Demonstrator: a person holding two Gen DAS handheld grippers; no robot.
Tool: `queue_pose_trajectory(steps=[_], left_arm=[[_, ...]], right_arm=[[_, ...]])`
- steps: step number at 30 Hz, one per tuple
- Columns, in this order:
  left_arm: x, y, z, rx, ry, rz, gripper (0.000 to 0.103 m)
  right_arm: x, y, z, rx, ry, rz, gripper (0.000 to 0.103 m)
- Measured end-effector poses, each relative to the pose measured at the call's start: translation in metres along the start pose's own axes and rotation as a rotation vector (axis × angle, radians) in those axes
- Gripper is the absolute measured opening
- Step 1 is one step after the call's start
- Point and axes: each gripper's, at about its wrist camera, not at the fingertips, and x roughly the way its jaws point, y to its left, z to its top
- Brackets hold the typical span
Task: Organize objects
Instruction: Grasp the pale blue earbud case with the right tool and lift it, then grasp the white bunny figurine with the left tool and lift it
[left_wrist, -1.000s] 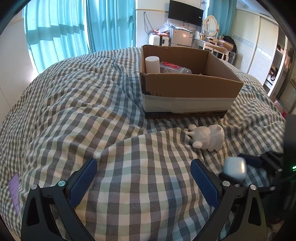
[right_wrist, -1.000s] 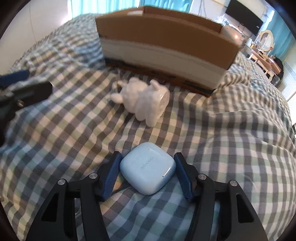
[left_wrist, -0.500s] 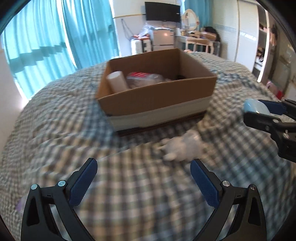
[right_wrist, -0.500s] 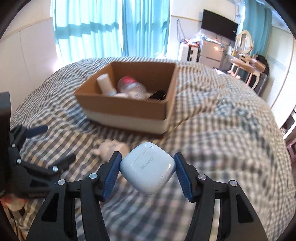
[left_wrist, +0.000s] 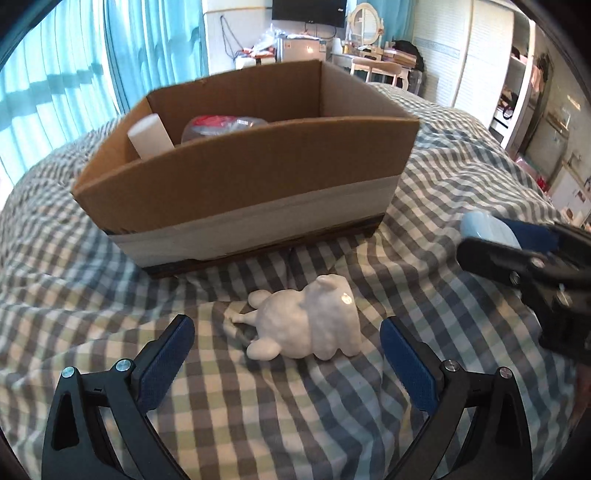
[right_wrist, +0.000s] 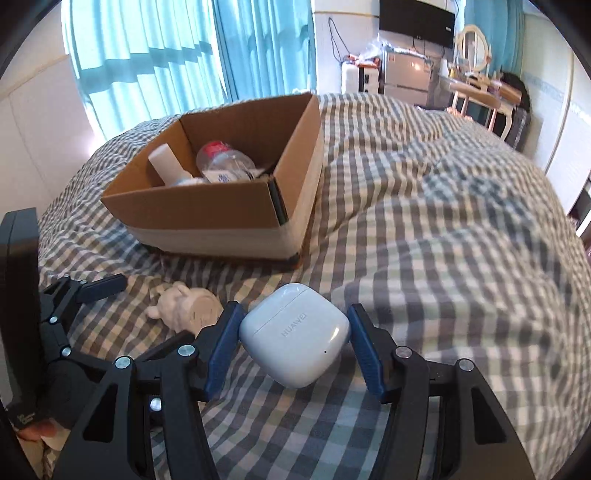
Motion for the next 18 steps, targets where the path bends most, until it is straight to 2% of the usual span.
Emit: queue_pose_trajectory(steps=[7, 11, 14, 18], left_arm=[[0.027, 0.001, 0.006, -0.023, 0.055, -0.024, 0.1], [0.034, -0.005, 0.007, 0.002, 0.076, 0.001, 0.084], [0.036, -0.005, 0.007, 0.005, 0.08, -0.001, 0.084], [0.028, 0.001, 0.007, -0.043, 0.078, -0.014, 0.084]], right_arm=[[0.006, -0.003, -0.003, 0.018, 0.008, 0.024, 0.059], [0.009, -0.004, -0.003, 0.019, 0.021, 0.024, 0.059], [0.013, -0.001, -0.004, 0.015, 0.031, 0.016, 0.059], [0.017, 0.0, -0.006, 0.001, 0.042, -0.004, 0.059]])
